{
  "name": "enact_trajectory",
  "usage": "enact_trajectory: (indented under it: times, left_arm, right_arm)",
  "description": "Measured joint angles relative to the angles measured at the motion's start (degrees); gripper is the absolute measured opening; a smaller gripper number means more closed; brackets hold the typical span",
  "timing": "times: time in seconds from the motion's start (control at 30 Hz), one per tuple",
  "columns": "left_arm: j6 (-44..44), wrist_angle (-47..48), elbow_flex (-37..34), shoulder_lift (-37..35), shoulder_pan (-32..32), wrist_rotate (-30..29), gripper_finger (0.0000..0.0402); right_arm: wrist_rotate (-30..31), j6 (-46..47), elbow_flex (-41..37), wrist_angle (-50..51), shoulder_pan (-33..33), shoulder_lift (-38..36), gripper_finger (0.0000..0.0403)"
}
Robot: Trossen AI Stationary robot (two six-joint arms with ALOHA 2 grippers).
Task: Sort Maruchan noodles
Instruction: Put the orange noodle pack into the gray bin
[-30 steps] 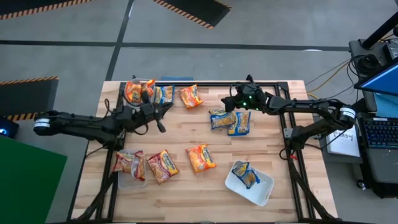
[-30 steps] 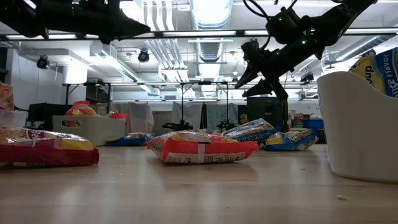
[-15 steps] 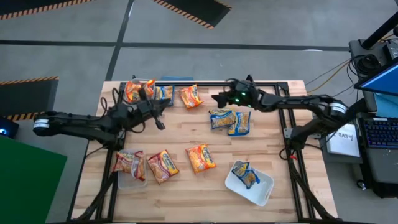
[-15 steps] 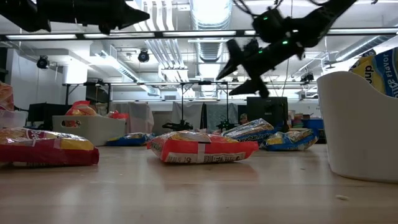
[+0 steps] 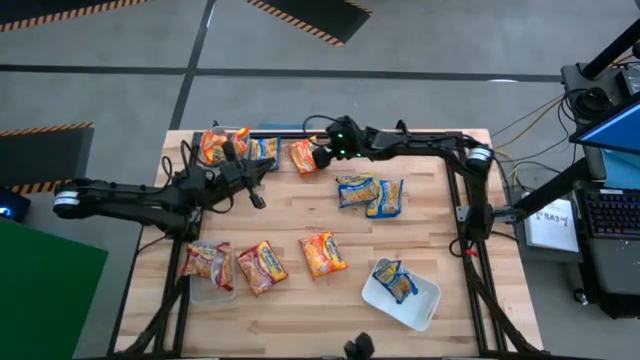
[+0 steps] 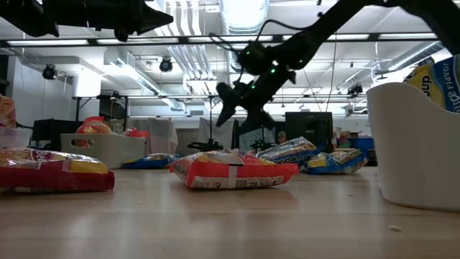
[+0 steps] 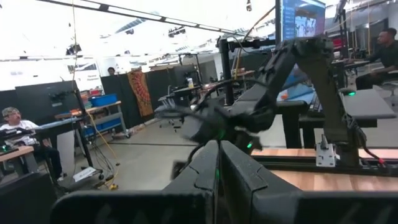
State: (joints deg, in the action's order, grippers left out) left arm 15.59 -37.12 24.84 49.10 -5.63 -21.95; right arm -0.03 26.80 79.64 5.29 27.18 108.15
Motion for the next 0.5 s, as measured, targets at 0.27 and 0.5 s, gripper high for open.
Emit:
enact_trajectory:
  times: [0.27, 0.5]
  left_arm:
    - [-1.7, -0.01, -0.08, 0.04, 0.0, 0.02, 0.0]
    - [-4.23, 0.01, -0.11, 0.37, 0.0, 0.03, 0.0]
  right_arm:
    - [0.01, 0.53, 5.53, 0.41, 0.26, 7.79, 0.0302]
    - [0.02, 1.72, 6.51, -0.11, 0.5, 12.66, 0.0292]
